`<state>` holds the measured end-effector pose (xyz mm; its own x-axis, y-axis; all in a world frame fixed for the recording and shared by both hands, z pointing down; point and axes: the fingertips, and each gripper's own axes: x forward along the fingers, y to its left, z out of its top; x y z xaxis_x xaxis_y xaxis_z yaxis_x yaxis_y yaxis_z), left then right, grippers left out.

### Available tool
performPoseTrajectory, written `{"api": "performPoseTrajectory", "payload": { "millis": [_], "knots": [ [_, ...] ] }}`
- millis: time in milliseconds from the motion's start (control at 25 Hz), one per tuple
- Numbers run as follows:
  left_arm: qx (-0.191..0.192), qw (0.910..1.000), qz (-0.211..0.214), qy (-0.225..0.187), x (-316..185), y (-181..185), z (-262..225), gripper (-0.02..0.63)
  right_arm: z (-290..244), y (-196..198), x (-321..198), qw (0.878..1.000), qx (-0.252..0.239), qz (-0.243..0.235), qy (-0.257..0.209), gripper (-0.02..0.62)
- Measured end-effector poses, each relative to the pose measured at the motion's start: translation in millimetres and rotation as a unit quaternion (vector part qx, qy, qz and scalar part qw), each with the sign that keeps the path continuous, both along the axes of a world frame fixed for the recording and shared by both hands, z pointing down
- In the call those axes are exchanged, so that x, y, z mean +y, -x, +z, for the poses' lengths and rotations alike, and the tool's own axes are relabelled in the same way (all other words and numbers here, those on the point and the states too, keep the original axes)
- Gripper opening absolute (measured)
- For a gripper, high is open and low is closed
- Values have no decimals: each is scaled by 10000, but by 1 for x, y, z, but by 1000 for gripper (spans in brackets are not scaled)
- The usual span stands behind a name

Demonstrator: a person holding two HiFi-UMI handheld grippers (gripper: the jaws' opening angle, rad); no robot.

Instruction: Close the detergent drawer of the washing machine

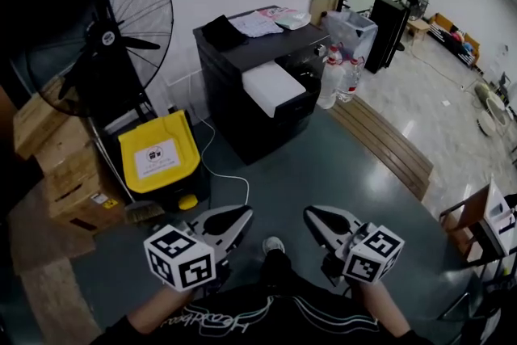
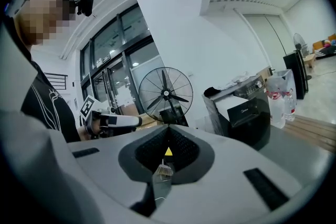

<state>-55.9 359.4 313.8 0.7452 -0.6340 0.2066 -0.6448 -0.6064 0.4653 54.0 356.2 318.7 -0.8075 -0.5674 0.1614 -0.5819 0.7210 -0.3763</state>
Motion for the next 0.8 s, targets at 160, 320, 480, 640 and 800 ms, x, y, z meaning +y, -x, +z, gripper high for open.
{"api": "performPoseTrajectory", "payload": {
  "millis": [160,320,480,640,800],
  "knots": [
    [-54,9998,-164,70,-44,-2,6,31,5,-4,-49,9999,29,-122,29,26],
    [-44,9993,-321,195,-93,-10,9,31,6,-11,-102,9996,4,-265,121,26],
    [-70,9985,-449,315,-145,-20,16,31,14,-22,-157,9991,14,-350,246,26],
    [-47,9973,-572,452,-193,-30,24,31,24,-32,-206,9980,56,-469,412,26],
    [-71,9961,-692,536,-234,-40,33,31,36,-46,-248,9978,266,-480,378,26]
  ]
}}
